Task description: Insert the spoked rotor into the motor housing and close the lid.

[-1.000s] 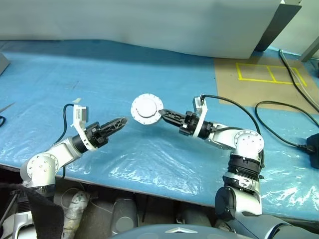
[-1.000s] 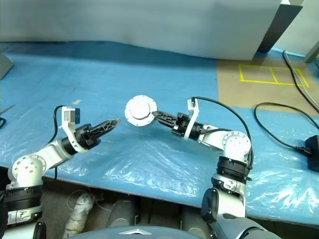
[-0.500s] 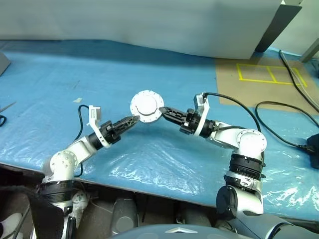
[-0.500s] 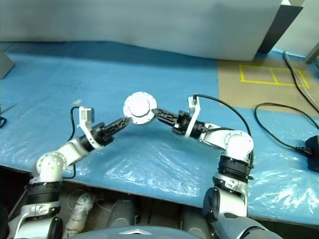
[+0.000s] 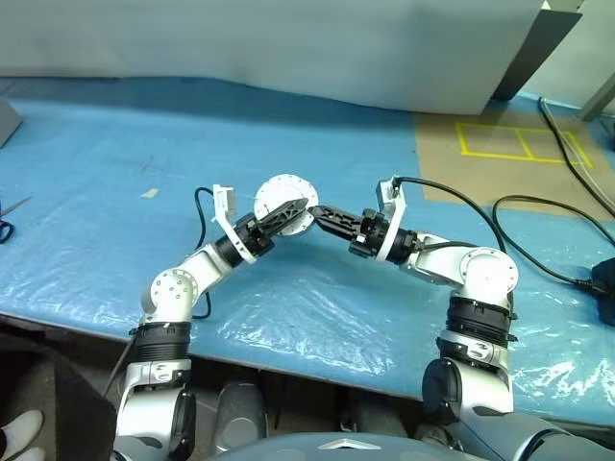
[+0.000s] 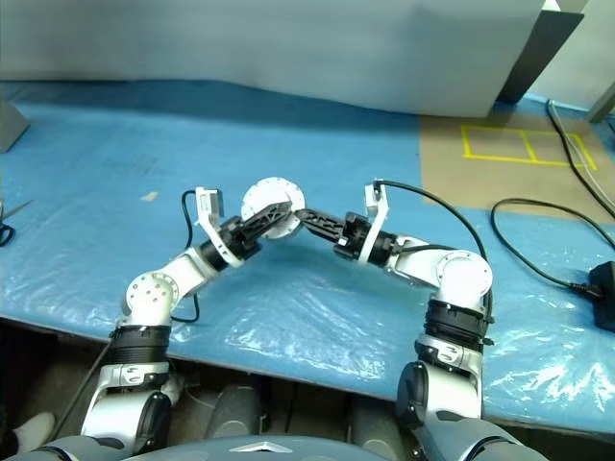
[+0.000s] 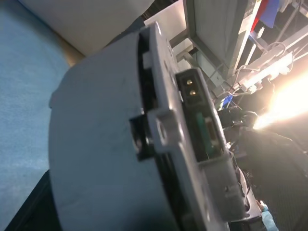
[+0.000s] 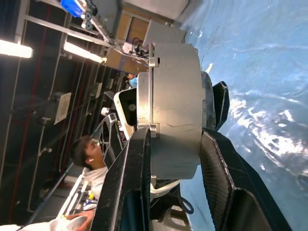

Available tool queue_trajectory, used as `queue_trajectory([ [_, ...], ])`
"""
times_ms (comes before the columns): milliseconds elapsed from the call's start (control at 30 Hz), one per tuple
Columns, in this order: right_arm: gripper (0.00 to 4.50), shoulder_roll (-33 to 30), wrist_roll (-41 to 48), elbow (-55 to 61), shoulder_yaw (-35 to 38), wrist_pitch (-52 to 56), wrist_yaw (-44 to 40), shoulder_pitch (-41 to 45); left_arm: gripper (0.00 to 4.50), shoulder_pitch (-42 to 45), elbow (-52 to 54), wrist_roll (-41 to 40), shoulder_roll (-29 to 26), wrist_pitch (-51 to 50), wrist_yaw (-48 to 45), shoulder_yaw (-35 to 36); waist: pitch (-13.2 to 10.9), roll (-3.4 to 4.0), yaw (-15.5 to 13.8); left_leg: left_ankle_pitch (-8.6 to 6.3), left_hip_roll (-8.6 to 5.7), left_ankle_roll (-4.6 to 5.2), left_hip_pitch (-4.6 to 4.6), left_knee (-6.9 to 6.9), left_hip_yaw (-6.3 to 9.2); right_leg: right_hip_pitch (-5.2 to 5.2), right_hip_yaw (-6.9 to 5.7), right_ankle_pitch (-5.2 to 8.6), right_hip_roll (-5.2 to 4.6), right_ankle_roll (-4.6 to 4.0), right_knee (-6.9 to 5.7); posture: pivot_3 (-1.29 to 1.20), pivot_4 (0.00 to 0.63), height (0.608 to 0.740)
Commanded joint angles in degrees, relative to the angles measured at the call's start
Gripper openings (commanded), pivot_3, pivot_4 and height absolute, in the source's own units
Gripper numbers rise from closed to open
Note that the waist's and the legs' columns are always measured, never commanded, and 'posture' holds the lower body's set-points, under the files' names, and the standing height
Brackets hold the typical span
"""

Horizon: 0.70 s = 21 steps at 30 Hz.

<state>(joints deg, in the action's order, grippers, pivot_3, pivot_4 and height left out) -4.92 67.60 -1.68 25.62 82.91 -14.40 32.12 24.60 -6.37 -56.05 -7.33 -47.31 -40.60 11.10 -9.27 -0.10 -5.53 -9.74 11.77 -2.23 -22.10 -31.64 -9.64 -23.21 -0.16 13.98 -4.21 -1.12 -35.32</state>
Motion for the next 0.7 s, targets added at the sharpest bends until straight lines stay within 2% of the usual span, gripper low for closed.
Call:
queue_trajectory([
  [33,1.13,0.63,4.37,2.56,-0.54,-0.51,-0.26,0.45,4.06,1.44,-1.52,-1.47,0.87,0.15,2.04,2.54,0.0,0.0,0.07,0.0,0.0,0.0,0.01,-0.01,0.0,0.0,0.01,0.0,0.0,0.0,-0.02,0.0,0.15,0.74],
  [167,1.13,0.74,4.66,2.65,-0.75,-1.1,0.33,0.04,3.01,1.62,-1.92,0.36,1.5,1.38,5.33,2.88,-0.01,0.0,-0.11,0.0,0.0,0.0,-0.04,-0.06,0.02,-0.02,-0.01,0.0,0.0,0.0,-0.05,0.0,0.15,0.74],
  [300,1.13,0.96,4.68,2.27,-1.06,-1.89,1.08,-0.1,2.88,-0.05,0.12,-2.94,1.79,-1.2,3.08,2.76,-0.01,-0.01,-0.12,0.0,-0.01,0.0,-0.06,-0.13,0.03,-0.01,-0.01,0.0,-0.01,0.0,-0.08,0.0,0.15,0.74],
  [400,1.13,0.86,3.19,3.04,-2.03,-3.14,1.82,-0.4,2.77,-0.73,1.17,-0.73,1.33,-0.59,3.87,0.72,-0.01,0.0,-0.12,0.0,0.0,0.0,-0.05,-0.13,0.05,-0.01,-0.02,0.0,0.0,0.0,-0.1,0.0,0.15,0.74],
  [533,1.13,0.85,1.28,4.1,-3.25,-5.8,2.91,-0.73,2.77,-1.36,1.93,-3.18,0.79,-1.92,2.13,1.29,-0.01,-0.01,-0.08,0.0,0.0,0.0,-0.07,-0.21,0.07,-0.01,-0.03,0.0,-0.01,0.0,-0.13,0.0,0.15,0.74],
  [700,1.13,0.68,0.95,4.33,-4.53,-7.57,2.55,-0.95,2.77,-0.75,1.29,-1.72,0.41,-0.54,4.08,1.19,-0.01,0.0,-0.09,0.0,0.0,0.0,-0.07,-0.23,0.1,-0.01,-0.04,0.0,-0.01,0.0,-0.16,0.0,0.15,0.74],
])
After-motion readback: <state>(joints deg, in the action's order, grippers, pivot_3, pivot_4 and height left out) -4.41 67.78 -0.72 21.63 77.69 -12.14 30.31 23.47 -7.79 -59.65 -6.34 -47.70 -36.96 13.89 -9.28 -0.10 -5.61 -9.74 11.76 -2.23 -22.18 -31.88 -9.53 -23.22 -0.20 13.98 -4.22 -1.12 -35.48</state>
